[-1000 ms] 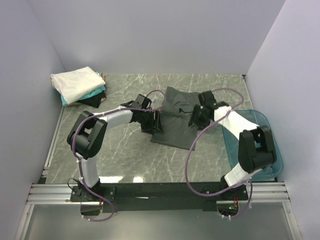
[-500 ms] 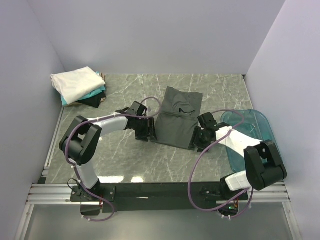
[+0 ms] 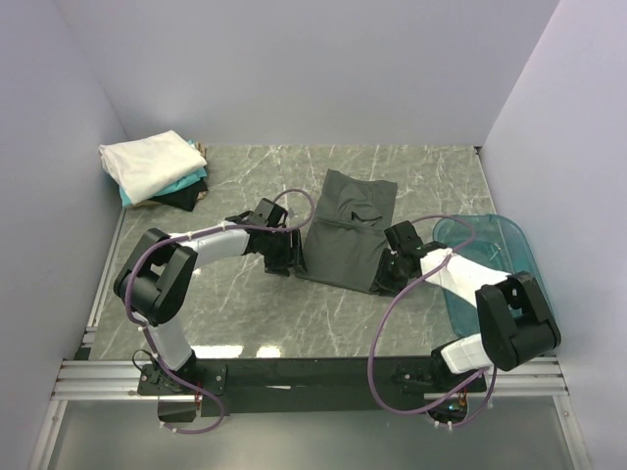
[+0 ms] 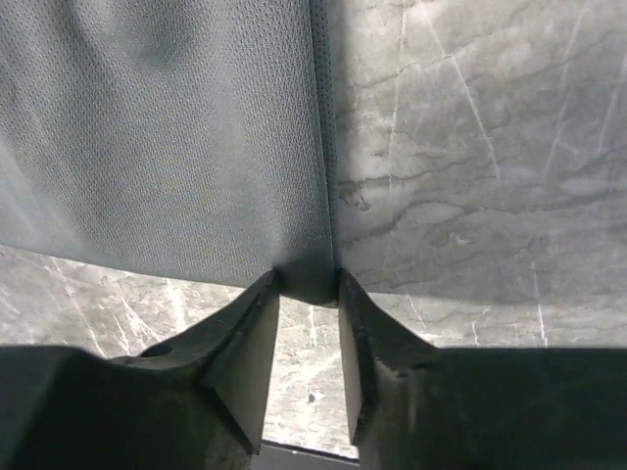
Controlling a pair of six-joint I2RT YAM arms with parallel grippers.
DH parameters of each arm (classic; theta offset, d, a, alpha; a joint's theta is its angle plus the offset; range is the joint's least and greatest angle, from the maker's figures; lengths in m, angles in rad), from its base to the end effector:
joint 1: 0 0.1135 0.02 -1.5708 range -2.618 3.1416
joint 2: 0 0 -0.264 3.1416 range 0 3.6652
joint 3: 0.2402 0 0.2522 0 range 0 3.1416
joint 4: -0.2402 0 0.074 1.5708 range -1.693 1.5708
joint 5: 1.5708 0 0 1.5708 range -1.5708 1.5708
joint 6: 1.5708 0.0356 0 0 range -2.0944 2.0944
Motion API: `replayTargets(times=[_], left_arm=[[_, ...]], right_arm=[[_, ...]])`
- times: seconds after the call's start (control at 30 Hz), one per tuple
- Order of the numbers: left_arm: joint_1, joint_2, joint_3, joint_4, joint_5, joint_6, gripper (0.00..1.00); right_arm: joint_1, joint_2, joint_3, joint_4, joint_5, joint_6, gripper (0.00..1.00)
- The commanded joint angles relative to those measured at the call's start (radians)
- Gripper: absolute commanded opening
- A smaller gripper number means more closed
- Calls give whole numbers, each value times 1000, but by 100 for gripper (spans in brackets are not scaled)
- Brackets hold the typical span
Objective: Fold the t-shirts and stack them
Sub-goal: Fold the tshirt
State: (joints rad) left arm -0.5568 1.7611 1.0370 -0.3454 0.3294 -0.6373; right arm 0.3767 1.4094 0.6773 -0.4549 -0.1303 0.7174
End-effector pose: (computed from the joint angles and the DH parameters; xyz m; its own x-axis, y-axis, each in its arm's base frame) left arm 0.2867 -0.1921 0.1610 -0.9744 -0.0566 -0.2174 0.0650 0.8554 -0.5139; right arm 0.2222 0.0929 0.1536 -0.9192 0.3374 -0.2029 0.2579 0.9055 0.3370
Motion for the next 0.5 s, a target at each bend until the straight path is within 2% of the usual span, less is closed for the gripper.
replayTargets(times=[0.0,0.17,0.47], left_arm=[[0,-31,11,3,-35,-15,62],[0,-22,9,5,-29,-16,62],[-2,-9,-5,14,-24,-25,51]], right_arm=[[17,39,-4,-5,11,2,36],[19,51,-2,-16,14,7,23],[21,76,11,-19,11,2,20]])
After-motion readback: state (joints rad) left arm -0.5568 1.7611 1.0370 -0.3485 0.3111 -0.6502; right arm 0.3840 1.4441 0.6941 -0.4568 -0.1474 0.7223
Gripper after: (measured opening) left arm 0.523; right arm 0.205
